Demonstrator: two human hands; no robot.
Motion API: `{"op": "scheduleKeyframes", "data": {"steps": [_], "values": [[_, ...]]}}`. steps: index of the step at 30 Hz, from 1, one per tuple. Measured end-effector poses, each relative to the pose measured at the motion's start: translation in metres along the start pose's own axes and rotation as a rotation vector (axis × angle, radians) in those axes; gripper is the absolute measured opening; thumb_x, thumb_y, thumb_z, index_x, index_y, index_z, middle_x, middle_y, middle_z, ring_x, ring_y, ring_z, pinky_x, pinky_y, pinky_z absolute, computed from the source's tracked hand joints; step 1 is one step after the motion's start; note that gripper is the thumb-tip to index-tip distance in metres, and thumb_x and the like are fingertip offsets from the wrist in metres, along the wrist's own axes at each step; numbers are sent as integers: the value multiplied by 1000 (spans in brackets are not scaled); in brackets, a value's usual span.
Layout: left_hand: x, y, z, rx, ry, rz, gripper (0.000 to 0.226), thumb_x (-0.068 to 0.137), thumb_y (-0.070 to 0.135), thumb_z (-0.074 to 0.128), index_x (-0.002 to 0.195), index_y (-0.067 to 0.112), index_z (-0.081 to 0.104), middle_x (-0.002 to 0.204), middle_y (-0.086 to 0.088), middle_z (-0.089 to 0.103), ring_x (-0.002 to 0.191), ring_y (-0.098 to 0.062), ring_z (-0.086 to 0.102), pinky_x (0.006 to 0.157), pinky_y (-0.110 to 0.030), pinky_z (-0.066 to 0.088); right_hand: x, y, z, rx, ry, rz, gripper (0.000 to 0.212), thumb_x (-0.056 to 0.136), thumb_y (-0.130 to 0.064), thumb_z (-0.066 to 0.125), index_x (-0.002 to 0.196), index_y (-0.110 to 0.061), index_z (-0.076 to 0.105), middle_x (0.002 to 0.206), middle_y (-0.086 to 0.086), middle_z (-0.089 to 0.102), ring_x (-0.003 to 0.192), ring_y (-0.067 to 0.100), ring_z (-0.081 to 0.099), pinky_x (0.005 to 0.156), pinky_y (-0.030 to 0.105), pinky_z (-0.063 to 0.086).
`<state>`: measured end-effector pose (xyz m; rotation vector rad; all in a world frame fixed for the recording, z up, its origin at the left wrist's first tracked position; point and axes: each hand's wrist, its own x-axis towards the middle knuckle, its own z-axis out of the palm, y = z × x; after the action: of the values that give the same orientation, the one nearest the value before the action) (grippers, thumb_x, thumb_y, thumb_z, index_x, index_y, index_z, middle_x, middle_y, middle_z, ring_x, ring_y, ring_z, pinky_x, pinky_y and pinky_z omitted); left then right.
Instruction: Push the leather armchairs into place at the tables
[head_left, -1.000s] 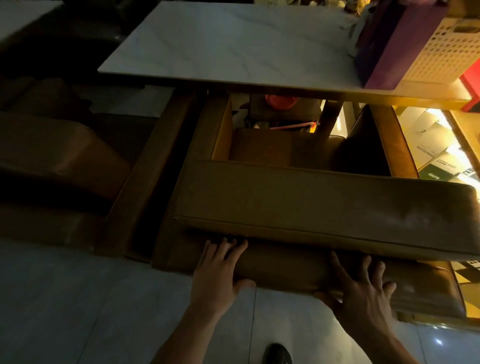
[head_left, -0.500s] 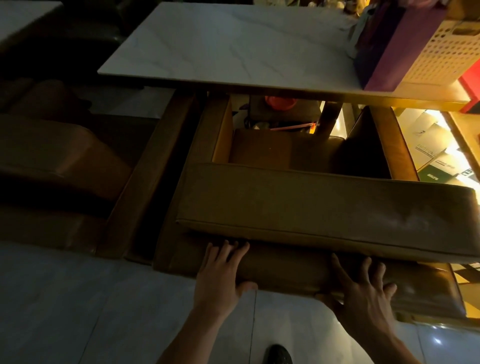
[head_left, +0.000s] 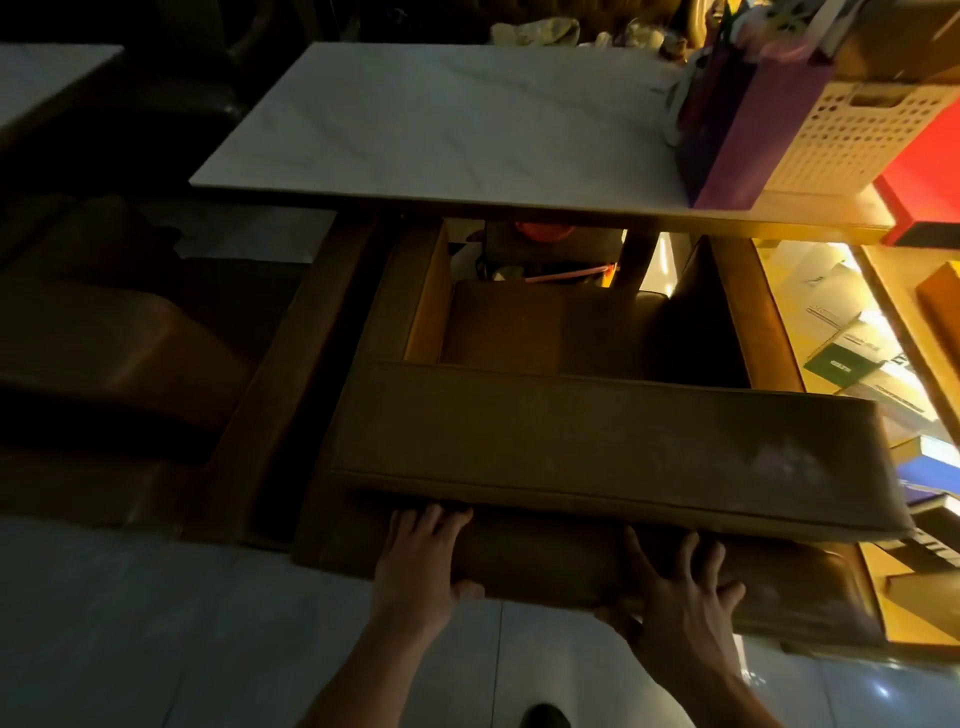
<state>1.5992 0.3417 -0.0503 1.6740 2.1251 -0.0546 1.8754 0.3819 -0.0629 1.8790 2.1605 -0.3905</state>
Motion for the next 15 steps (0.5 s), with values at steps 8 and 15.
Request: {"op": "scheduleKeyframes", "data": {"steps": [8,15], "values": [[-9,0,-30,80,-210,60,86,84,60,62,153,39,16,160,8,15,145,-23,18,113,-44,28,-16,15,-32,33,-179,-54,101,73,-89,42,155,-43,5,164,14,6,148,43,9,112,59,34],[-62,-13,-66,16,-276,179,86,78,69,63,150,37,26,155,8,27,140,-18,29,107,-42,36,-86,-11,-66,172,-141,-25,88,76,-79,57,151,-42,28,149,2,46,132,25,48,104,41,45]]}}
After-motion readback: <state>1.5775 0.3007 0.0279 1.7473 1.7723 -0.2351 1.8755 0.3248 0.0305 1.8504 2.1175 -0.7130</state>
